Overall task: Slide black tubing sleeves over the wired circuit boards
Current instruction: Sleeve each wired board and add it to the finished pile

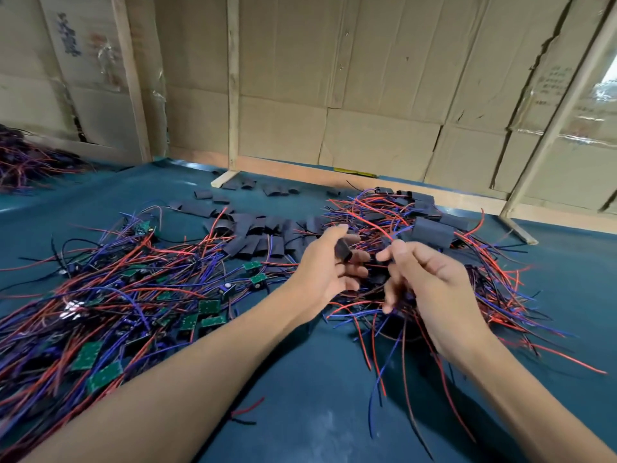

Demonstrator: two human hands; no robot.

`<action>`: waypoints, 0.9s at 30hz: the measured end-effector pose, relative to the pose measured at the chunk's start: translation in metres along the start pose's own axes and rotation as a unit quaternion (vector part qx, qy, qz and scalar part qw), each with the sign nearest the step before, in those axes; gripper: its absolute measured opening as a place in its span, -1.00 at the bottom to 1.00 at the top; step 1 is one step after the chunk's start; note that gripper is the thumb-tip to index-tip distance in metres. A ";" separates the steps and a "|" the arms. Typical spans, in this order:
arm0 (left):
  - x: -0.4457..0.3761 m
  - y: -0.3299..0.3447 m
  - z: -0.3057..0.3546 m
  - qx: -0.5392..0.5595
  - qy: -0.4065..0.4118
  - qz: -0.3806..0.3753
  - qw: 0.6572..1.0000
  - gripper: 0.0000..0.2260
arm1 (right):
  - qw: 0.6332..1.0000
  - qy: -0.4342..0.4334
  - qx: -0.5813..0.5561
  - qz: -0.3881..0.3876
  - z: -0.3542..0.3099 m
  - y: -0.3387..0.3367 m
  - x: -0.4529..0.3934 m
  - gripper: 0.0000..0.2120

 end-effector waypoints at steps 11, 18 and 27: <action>0.009 0.009 0.013 0.261 -0.020 -0.066 0.963 -0.68 | 0.959 -0.088 0.227 0.142 -0.018 -0.017 0.017 -0.80; 0.005 0.006 0.014 0.294 -0.003 -0.100 0.950 -0.61 | 0.917 -0.153 0.324 0.175 -0.037 -0.016 0.024 -0.70; 0.007 0.013 0.016 0.318 0.002 -0.124 0.940 -0.62 | 0.875 -0.267 0.382 0.132 -0.052 0.000 0.030 -0.86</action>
Point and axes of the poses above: each hand's wrist, its own x-axis away from the middle knuckle, its own y-axis out of the palm, z = x × y, the point moved 10 cm from there along -x, towards the middle knuckle, and after that the axes turned 15 degrees about x, right-handed, at the moved point
